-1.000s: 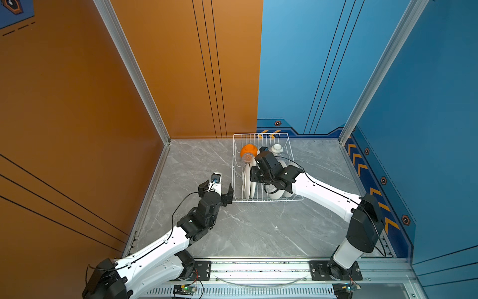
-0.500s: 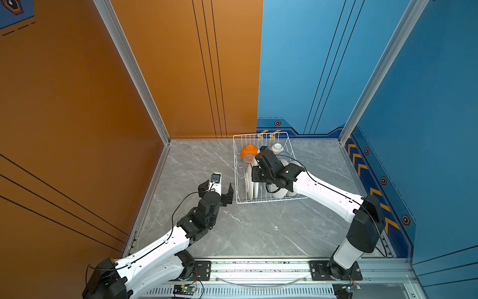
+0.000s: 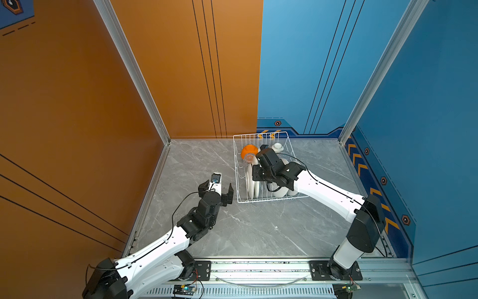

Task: Unload the mixed dishes from the dish rack
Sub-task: 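Close the right gripper on the rim of the watermelon-print plate, then lift the plate upward with the right gripper while the left gripper reaches toward it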

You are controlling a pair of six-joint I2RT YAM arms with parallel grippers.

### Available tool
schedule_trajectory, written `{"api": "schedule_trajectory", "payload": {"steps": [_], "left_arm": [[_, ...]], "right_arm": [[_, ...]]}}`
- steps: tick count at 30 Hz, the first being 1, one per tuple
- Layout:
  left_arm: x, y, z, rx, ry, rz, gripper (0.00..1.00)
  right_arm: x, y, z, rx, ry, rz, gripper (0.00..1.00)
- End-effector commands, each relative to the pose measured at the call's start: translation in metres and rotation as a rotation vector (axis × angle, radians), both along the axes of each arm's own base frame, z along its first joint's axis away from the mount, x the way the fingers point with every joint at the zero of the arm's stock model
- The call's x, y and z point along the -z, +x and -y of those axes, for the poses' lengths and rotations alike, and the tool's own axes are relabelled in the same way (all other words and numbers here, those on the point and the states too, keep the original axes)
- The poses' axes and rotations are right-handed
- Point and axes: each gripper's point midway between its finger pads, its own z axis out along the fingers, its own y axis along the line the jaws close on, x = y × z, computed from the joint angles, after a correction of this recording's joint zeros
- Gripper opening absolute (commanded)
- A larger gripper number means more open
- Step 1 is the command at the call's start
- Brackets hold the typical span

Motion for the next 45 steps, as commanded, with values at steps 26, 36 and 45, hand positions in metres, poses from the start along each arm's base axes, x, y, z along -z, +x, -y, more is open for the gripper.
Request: {"api": "schedule_trajectory", "payload": {"steps": [26,36,45], "left_arm": [[0.004,0.0,0.002,0.004,0.007,0.007,0.98],[-0.04,-0.003,0.036,0.12,-0.08,0.144,0.98],[-0.068,-0.009,0.098,0.22,0.024,0.275,0.98]], "right_arm": [[-0.165,0.024,0.015,0.064,0.229,0.38,0.0],[-0.166,0.032,0.019,0.102,0.238,0.375,0.0],[-0.172,0.034,0.02,0.114,0.296,0.354,0.0]]}}
